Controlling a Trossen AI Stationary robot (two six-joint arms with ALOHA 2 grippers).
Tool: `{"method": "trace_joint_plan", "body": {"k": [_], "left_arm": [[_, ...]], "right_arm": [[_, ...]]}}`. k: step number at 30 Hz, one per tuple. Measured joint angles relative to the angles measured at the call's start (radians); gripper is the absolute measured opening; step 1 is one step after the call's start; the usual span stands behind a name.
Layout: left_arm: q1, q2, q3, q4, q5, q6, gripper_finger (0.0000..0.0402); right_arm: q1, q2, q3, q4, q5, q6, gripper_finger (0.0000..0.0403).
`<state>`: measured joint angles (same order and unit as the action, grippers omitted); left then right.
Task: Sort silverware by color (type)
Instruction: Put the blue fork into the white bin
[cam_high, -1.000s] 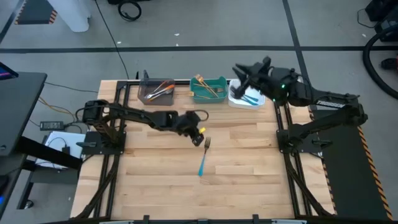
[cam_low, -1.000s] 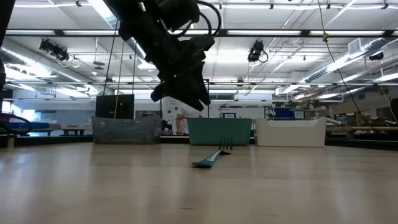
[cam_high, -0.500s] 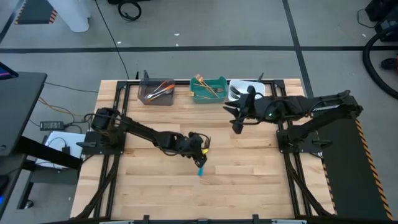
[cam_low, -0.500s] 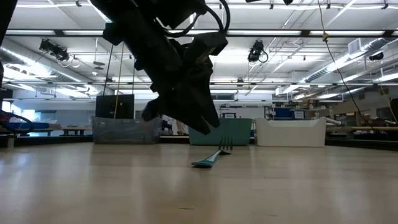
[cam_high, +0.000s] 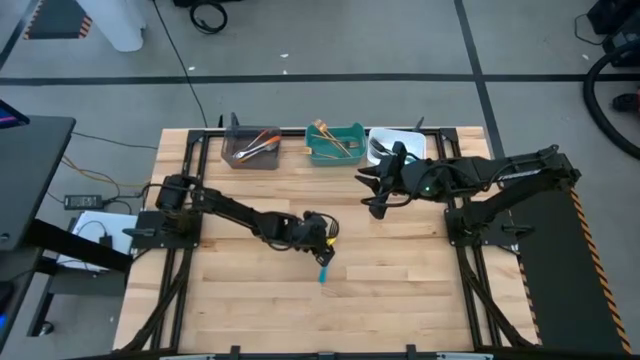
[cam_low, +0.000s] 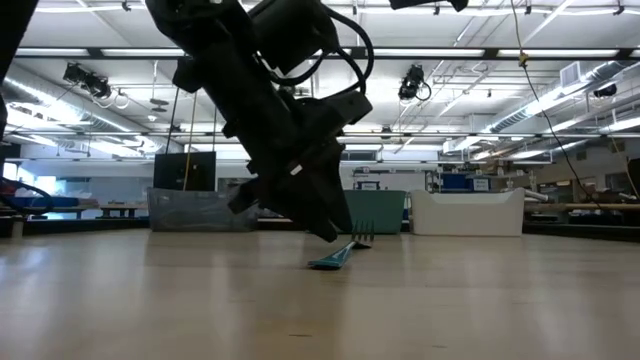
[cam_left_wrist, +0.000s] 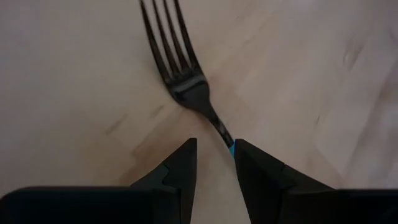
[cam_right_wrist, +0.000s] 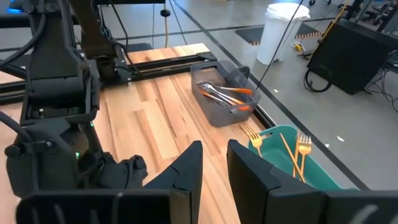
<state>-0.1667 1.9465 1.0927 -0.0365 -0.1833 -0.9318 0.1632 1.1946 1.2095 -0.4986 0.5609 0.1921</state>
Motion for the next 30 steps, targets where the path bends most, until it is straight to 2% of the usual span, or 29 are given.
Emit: {"method": "trace_joint_plan", "body": {"k": [15,22,26,30], "left_arm": [[0.006,0.01,0.0,0.065,-0.026,-0.006,0.0116],[0.002,0.079,0.038,0.076,-0.034,-0.007,0.0116],[-0.001,0.109,0.07,0.064,-0.048,0.001,0.0116],[-0.003,0.123,0.094,-0.02,-0.091,0.045,0.0114]], "right_arm": [[-0.02,0.0,0.0,0.0,0.006,-0.003,0.0081],[-0.023,-0.001,0.0,-0.002,0.007,-0.009,0.0081],[-0.023,-0.001,0.0,-0.006,0.007,-0.009,0.0081],[-0.023,-0.001,0.0,-0.013,0.005,-0.01,0.0081]]}}
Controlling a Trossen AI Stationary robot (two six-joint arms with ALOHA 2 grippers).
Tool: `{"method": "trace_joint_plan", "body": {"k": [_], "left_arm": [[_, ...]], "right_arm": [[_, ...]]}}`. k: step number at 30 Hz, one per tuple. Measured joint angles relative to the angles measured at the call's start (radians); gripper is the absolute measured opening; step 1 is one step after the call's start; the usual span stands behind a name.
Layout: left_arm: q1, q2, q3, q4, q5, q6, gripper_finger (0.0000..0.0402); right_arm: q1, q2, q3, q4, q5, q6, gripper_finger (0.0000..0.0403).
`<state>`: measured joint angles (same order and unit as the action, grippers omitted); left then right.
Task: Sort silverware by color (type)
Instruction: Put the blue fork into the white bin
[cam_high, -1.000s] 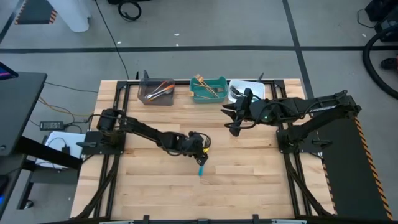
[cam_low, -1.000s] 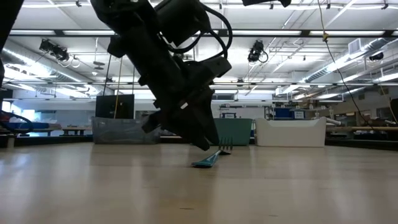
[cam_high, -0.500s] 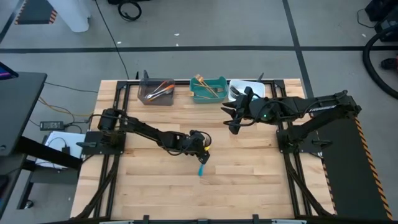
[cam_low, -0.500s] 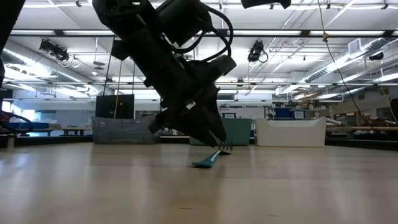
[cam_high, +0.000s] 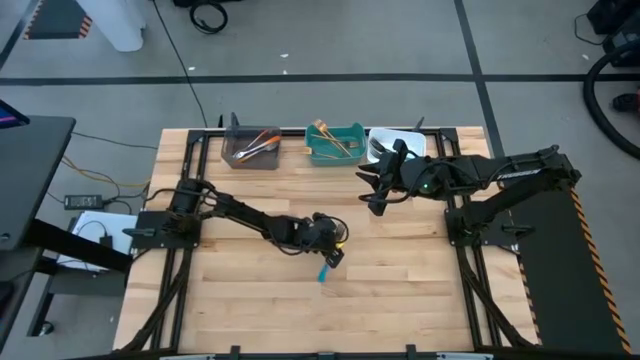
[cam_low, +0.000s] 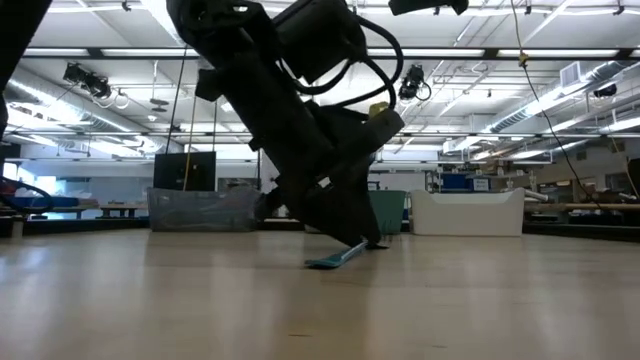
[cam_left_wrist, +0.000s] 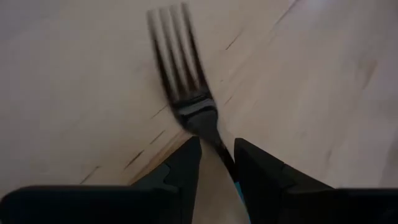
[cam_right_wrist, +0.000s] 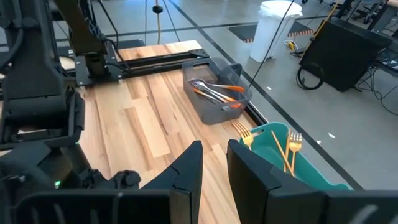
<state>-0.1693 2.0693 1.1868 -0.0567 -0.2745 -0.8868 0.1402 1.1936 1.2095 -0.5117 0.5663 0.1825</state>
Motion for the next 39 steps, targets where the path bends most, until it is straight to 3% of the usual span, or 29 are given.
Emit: {"method": "trace_joint_plan", "body": {"k": [14,23,39], "left_arm": [[0.001,0.021,0.0,-0.09,-0.035,0.17,0.0021],[0.006,0.012,0.0,-0.089,0.036,0.178,0.0019],[0.056,-0.076,0.081,-0.126,0.065,0.271,0.0019]], "right_arm": [[0.0,0.0,0.0,-0.002,-0.002,0.008,0.0081],[0.0,0.0,0.0,-0.002,-0.082,0.138,0.0081],[-0.001,-0.053,0.0,-0.029,-0.049,0.163,0.0081]]}}
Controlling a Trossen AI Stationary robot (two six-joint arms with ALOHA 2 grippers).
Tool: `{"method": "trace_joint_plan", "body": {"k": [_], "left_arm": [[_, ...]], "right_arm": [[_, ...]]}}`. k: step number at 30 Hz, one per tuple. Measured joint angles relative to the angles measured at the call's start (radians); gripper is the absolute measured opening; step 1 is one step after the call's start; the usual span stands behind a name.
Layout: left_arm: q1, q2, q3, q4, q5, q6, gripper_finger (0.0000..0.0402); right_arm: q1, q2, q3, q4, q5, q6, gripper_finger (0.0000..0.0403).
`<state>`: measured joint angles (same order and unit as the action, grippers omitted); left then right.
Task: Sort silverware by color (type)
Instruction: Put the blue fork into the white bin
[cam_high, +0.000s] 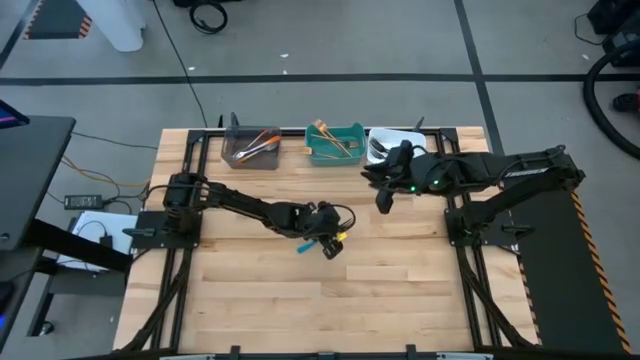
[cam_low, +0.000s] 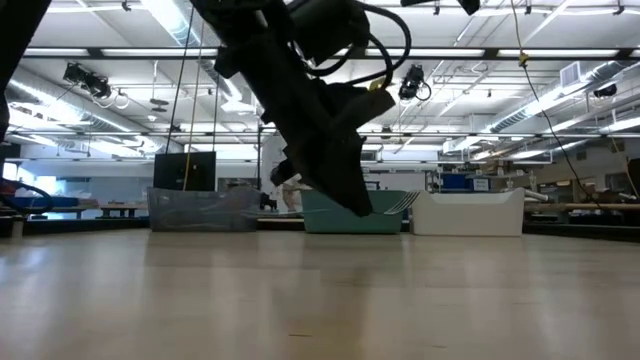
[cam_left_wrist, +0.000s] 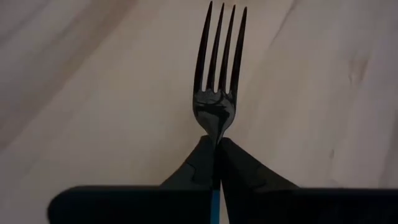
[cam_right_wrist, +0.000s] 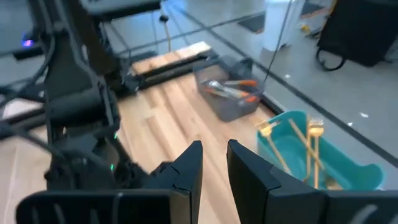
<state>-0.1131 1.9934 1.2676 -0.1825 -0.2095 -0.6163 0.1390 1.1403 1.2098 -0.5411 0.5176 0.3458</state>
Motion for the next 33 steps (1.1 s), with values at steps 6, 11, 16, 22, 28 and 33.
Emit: {"method": "trace_joint_plan", "body": {"k": [6,11,16,22,28,33], "left_arm": [[0.003,-0.01,0.0,0.003,0.045,0.0,0.0019],[0.029,-0.01,0.018,0.013,0.043,0.005,0.0019],[0.075,-0.01,0.099,0.012,0.04,0.107,0.0019],[0.152,-0.011,0.218,0.006,0.04,0.231,0.0018],[0.239,-0.011,0.314,-0.002,0.088,0.328,0.0018],[0.317,-0.011,0.356,-0.002,0.105,0.393,0.0018]], "right_arm": [[-0.004,-0.064,0.0,0.017,0.082,0.017,0.0081],[-0.005,-0.125,0.0,0.05,0.171,0.022,0.0081],[-0.02,-0.17,0.0,0.073,0.174,-0.021,0.0081],[-0.063,-0.21,0.0,0.097,0.174,-0.095,0.0081],[-0.129,-0.25,0.0,0.1,0.174,-0.168,0.0081],[-0.187,-0.274,0.0,0.103,0.174,-0.233,0.0081]]}}
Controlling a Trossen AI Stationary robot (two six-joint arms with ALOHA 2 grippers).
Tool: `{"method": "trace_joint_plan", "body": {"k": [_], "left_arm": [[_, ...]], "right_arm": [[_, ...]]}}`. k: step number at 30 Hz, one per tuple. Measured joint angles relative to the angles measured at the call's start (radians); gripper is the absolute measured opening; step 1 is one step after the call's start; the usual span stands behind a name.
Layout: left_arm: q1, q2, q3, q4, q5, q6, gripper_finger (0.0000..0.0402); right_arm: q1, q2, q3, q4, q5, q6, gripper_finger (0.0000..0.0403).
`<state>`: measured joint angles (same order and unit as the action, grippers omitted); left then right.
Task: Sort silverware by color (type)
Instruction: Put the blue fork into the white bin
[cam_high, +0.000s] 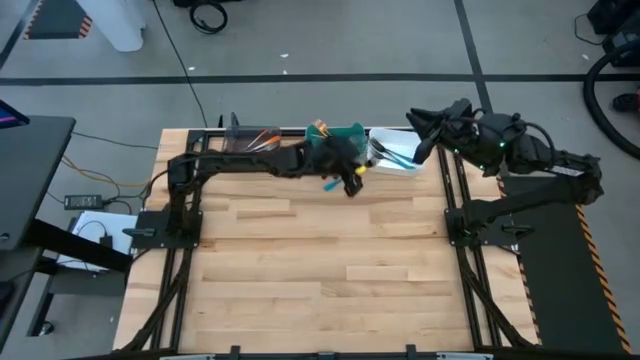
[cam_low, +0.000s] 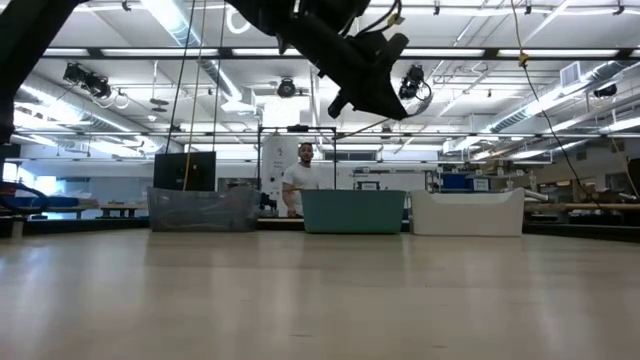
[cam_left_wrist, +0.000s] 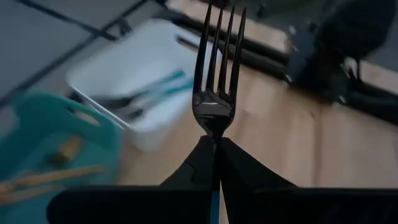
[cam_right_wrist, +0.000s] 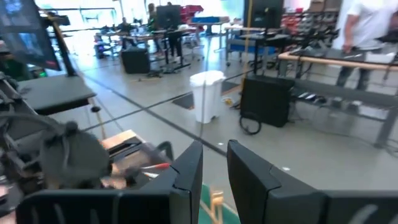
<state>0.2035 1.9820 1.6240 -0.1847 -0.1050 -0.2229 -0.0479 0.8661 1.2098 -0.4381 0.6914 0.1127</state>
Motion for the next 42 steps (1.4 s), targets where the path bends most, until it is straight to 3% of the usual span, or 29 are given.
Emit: {"method": "trace_joint_plan", "body": {"k": [10,18,31,42], "left_arm": [[0.131,0.004,0.007,0.302,0.058,0.045,0.0018],[0.183,0.007,0.007,0.382,0.069,0.089,0.0018],[0.211,0.007,0.007,0.522,0.139,0.106,0.0018],[0.26,0.008,0.007,0.578,0.209,0.103,0.0019]], "right_arm": [[-0.071,-0.003,0.0,0.073,-0.003,-0.137,0.0081],[-0.11,0.009,0.0,0.088,-0.004,-0.193,0.0081],[-0.216,0.088,0.0,0.139,-0.005,0.02,0.0083],[-0.239,0.208,0.0,0.138,-0.012,0.039,0.0113]]}}
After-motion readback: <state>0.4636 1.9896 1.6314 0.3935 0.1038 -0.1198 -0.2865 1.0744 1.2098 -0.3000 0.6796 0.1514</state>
